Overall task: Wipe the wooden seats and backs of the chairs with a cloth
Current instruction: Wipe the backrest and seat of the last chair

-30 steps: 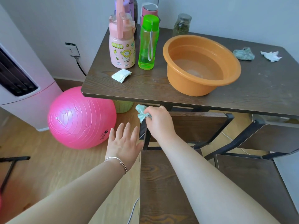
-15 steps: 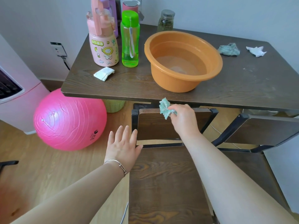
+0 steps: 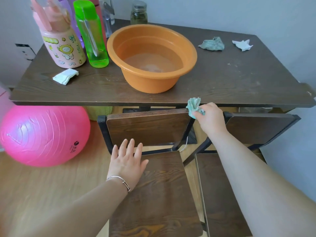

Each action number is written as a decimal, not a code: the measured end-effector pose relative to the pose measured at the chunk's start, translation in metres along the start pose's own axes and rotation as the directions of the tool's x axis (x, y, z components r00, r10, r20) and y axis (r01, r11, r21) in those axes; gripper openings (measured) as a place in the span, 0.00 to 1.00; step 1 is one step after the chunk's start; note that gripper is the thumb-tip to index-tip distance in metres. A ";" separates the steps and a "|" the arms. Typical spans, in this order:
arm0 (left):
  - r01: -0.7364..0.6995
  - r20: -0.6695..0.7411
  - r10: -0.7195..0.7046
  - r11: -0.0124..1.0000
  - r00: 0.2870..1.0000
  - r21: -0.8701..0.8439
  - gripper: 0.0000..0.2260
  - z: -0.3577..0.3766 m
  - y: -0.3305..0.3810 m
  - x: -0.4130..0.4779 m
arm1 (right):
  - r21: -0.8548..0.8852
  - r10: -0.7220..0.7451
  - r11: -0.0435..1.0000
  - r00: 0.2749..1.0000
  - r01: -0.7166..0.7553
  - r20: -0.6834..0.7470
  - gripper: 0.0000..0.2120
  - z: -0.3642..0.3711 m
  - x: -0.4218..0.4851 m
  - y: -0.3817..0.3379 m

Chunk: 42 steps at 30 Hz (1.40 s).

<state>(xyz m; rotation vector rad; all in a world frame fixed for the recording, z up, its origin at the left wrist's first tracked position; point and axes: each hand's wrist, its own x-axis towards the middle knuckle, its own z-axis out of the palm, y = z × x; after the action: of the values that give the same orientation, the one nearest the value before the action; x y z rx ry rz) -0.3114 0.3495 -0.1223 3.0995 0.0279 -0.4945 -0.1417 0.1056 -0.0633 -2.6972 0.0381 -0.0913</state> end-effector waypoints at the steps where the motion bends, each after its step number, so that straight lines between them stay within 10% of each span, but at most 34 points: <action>1: -0.004 0.001 0.004 1.000 1.000 0.001 0.29 0.000 0.005 0.001 | 0.049 -0.004 0.999 1.000 0.004 0.009 0.11 -0.001 0.000 0.001; 16: -0.029 0.030 0.029 1.000 0.999 0.009 0.29 0.004 0.025 0.012 | 0.350 0.087 0.929 0.989 -0.124 0.120 0.21 -0.001 -0.004 0.014; 28: 0.021 0.008 -0.021 1.000 1.000 -0.022 0.29 0.010 -0.017 -0.008 | 0.318 0.165 0.937 0.986 -0.147 -0.029 0.18 0.030 -0.015 -0.034; 42: 0.032 0.002 -0.032 0.999 0.999 -0.023 0.29 0.023 -0.050 -0.031 | 0.111 -0.064 0.991 0.996 0.071 -0.064 0.13 0.056 -0.034 -0.087</action>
<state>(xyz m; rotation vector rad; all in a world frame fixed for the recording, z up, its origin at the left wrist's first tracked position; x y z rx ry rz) -0.3486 0.3985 -0.1349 3.0813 0.0824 -0.4933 -0.1709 0.2096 -0.0786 -2.5825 -0.0392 -0.1893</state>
